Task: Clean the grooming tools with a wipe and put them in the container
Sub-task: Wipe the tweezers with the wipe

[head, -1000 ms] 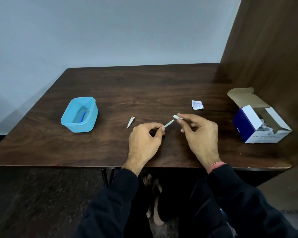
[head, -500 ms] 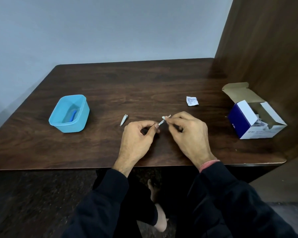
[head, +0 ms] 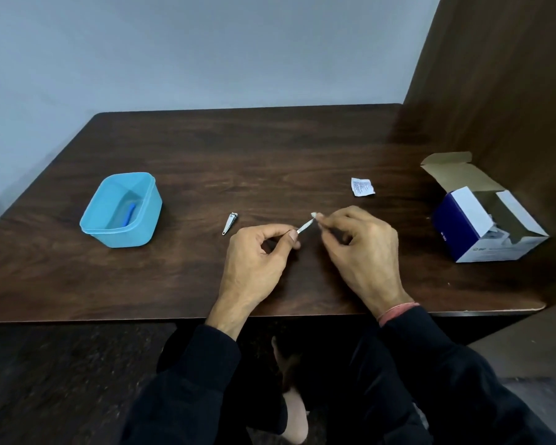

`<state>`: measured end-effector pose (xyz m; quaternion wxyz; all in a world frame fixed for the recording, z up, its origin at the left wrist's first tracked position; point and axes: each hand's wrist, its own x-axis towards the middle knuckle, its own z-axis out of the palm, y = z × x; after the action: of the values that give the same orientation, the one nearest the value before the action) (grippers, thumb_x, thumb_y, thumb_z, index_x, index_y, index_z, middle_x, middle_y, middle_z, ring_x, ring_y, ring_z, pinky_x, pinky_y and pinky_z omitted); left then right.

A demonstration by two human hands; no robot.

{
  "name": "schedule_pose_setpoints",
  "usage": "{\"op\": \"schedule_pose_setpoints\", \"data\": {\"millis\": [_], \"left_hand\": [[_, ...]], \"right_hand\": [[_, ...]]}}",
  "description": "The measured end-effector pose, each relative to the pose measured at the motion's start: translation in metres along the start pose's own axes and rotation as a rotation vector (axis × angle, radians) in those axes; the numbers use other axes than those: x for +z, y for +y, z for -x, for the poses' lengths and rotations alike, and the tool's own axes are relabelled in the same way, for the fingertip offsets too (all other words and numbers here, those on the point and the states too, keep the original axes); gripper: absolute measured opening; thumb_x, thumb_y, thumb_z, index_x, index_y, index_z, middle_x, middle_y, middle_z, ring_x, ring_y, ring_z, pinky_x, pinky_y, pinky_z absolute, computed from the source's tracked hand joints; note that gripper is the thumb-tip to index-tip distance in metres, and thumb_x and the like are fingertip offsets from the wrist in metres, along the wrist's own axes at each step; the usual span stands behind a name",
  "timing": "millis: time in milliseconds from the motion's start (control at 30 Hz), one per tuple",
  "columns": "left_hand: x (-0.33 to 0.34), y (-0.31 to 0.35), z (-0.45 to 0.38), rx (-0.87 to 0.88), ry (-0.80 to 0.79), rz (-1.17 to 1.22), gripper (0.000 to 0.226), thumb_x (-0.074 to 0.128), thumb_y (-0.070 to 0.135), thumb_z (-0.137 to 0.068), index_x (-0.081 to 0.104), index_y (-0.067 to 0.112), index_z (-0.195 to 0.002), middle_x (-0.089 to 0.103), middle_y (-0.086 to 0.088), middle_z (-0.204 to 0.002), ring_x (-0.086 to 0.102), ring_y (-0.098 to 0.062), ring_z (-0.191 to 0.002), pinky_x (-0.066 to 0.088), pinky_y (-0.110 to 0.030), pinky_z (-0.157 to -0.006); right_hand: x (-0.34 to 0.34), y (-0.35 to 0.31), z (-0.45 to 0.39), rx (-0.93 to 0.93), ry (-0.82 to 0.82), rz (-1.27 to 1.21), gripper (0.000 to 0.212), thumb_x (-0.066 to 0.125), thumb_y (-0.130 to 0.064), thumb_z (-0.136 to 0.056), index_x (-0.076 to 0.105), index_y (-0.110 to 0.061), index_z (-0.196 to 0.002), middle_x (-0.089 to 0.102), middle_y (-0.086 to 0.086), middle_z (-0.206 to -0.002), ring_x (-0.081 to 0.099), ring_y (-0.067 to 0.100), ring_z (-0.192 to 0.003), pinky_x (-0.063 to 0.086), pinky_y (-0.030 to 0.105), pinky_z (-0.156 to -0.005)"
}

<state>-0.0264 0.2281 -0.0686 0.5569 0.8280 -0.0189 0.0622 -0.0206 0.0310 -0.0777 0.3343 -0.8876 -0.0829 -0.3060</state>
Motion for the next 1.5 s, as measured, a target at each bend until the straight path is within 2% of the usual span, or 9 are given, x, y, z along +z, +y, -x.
{"op": "schedule_pose_setpoints", "data": {"millis": [100,233,567,733,933,1100,1233,1367,1500], "left_hand": [[0.0,-0.002,0.0,0.004,0.004,0.011,0.019,0.076,0.025,-0.106,0.088,0.029,-0.093,0.082,0.019,-0.082,0.054,0.002,-0.057,0.039,-0.014,-0.059],[0.0,-0.002,0.0,-0.003,-0.014,0.017,0.02,0.076,0.026,-0.106,0.087,0.03,-0.09,0.082,0.017,-0.082,0.051,-0.002,-0.057,0.043,-0.025,-0.06],[-0.001,0.003,0.004,-0.001,-0.018,-0.019,0.021,0.077,0.025,-0.106,0.087,0.032,-0.089,0.076,0.023,-0.069,0.048,0.0,-0.048,0.038,-0.017,-0.054],[0.0,0.002,0.005,-0.013,-0.022,-0.02,0.02,0.077,0.029,-0.105,0.087,0.034,-0.089,0.079,0.019,-0.075,0.05,-0.007,-0.051,0.044,-0.025,-0.057],[-0.002,0.005,0.006,-0.014,-0.019,-0.035,0.021,0.077,0.028,-0.106,0.086,0.032,-0.087,0.071,0.024,-0.064,0.046,-0.004,-0.049,0.039,-0.02,-0.054],[-0.003,0.004,0.005,-0.011,-0.011,-0.026,0.022,0.077,0.029,-0.105,0.086,0.033,-0.085,0.08,0.02,-0.078,0.049,-0.01,-0.054,0.043,-0.026,-0.057],[-0.002,0.007,0.006,-0.014,-0.015,-0.042,0.021,0.076,0.026,-0.106,0.087,0.03,-0.089,0.065,0.026,-0.055,0.043,-0.002,-0.045,0.034,-0.015,-0.051],[-0.003,0.007,0.006,-0.012,-0.012,-0.036,0.021,0.076,0.025,-0.107,0.087,0.029,-0.089,0.062,0.026,-0.053,0.046,0.002,-0.045,0.034,-0.016,-0.054],[-0.003,0.008,0.007,-0.006,-0.018,-0.031,0.022,0.076,0.025,-0.107,0.087,0.029,-0.087,0.061,0.025,-0.052,0.041,-0.002,-0.044,0.032,-0.016,-0.05]], "right_hand": [[0.002,0.001,0.003,-0.026,-0.015,0.014,0.008,0.085,-0.021,-0.097,0.089,-0.026,-0.103,0.075,-0.014,-0.094,0.053,0.001,-0.067,0.056,0.032,-0.062],[0.003,0.001,0.002,0.024,0.02,0.023,0.007,0.086,-0.02,-0.095,0.089,-0.025,-0.099,0.075,-0.013,-0.093,0.05,0.002,-0.066,0.058,0.037,-0.062],[0.001,-0.003,0.003,0.023,-0.023,0.075,0.008,0.085,-0.023,-0.096,0.088,-0.027,-0.1,0.074,-0.013,-0.095,0.052,0.003,-0.064,0.059,0.036,-0.063],[0.0,-0.004,0.003,0.031,-0.009,0.098,0.006,0.085,-0.022,-0.095,0.088,-0.026,-0.097,0.074,-0.013,-0.095,0.059,0.006,-0.066,0.059,0.034,-0.063],[0.001,-0.005,0.003,0.03,-0.011,0.11,0.005,0.085,-0.024,-0.095,0.088,-0.027,-0.098,0.074,-0.014,-0.097,0.058,0.004,-0.066,0.059,0.034,-0.061],[0.0,-0.004,0.002,0.071,-0.01,0.094,0.007,0.085,-0.025,-0.095,0.089,-0.027,-0.101,0.075,-0.015,-0.099,0.056,0.003,-0.066,0.06,0.037,-0.064],[0.003,0.0,0.001,0.087,-0.032,0.076,0.006,0.085,-0.026,-0.094,0.088,-0.03,-0.097,0.075,-0.015,-0.097,0.055,0.003,-0.068,0.06,0.036,-0.067],[0.005,0.002,0.001,0.065,-0.053,0.059,0.01,0.087,-0.023,-0.091,0.088,-0.03,-0.098,0.075,-0.017,-0.098,0.049,-0.002,-0.071,0.058,0.032,-0.067],[0.004,0.002,0.001,0.082,-0.024,0.034,0.01,0.088,-0.022,-0.09,0.088,-0.029,-0.097,0.076,-0.016,-0.098,0.049,-0.003,-0.073,0.06,0.035,-0.067]]}}
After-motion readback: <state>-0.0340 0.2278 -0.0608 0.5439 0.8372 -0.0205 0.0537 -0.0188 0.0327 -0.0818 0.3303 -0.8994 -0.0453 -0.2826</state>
